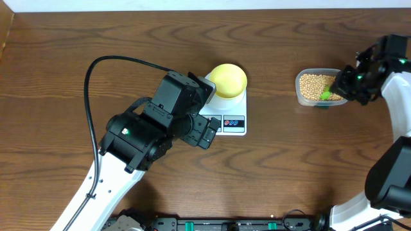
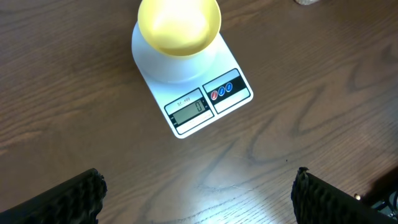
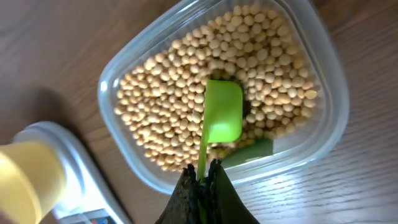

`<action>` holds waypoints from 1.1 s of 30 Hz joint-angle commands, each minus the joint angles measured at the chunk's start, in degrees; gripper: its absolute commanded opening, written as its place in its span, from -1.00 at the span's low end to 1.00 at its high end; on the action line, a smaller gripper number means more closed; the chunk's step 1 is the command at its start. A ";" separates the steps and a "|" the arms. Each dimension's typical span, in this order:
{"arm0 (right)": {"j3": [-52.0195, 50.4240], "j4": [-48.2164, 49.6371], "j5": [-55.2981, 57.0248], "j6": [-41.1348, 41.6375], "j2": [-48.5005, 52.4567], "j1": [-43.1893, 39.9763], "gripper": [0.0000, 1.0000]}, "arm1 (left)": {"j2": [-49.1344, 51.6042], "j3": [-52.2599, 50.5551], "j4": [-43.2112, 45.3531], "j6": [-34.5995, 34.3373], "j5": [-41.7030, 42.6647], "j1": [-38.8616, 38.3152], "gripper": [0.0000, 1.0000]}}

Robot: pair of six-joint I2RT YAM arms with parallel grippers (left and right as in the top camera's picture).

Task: Scoop item into bowl and weigh 50g on scale
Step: 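Dip the scoop held by the right gripper into the soybean tub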

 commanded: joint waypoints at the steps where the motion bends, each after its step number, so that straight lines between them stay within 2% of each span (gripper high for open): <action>1: -0.44 -0.24 -8.50 -3.04 1.03 -1.07 -0.98 | -0.24 1.51 0.59 0.55 -0.35 0.15 0.96; 7: -0.44 0.52 -11.45 -3.19 4.50 -1.57 -0.98 | -0.24 1.51 1.55 0.57 -0.83 0.15 0.96; 21: -0.44 2.03 -14.53 -5.33 4.63 -3.34 -0.98 | -0.24 1.51 1.51 0.55 -1.42 0.15 0.96; 33: -0.46 2.03 -25.03 -8.55 4.68 -8.87 -0.98 | -0.24 1.51 1.49 0.57 -1.44 0.15 0.96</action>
